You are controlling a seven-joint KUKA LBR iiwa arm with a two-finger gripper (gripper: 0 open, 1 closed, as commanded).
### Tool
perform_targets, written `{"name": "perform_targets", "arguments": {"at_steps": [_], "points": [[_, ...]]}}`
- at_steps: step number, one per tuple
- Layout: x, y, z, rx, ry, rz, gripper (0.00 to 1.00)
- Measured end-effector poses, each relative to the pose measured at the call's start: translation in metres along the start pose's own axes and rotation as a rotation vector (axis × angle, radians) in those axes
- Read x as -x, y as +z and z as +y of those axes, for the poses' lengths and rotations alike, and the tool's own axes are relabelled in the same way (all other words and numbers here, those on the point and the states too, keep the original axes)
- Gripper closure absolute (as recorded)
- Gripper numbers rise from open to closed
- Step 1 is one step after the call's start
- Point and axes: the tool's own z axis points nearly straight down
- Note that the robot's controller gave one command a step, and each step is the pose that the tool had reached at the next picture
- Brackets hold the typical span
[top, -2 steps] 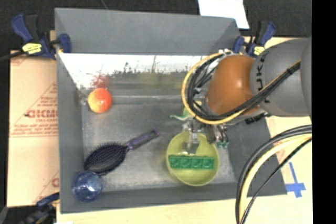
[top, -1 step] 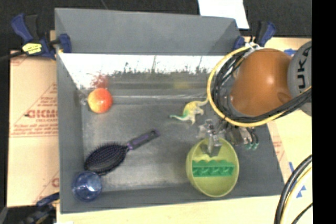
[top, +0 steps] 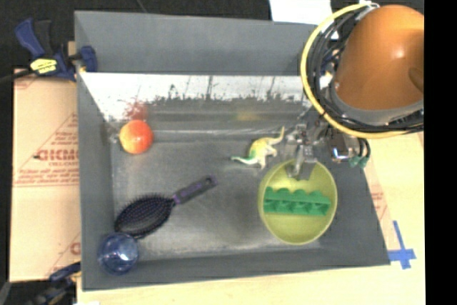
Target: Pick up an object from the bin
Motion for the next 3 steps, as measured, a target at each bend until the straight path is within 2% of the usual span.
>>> {"name": "perform_targets", "arguments": {"at_steps": [1, 2, 3], "points": [[-0.010, 0.098, 0.008, -0.001, -0.076, -0.005, 1.00], [-0.009, 0.079, 0.031, -0.001, -0.053, -0.015, 1.00], [-0.023, 0.179, 0.012, -0.003, -0.134, -0.039, 1.00]]}}
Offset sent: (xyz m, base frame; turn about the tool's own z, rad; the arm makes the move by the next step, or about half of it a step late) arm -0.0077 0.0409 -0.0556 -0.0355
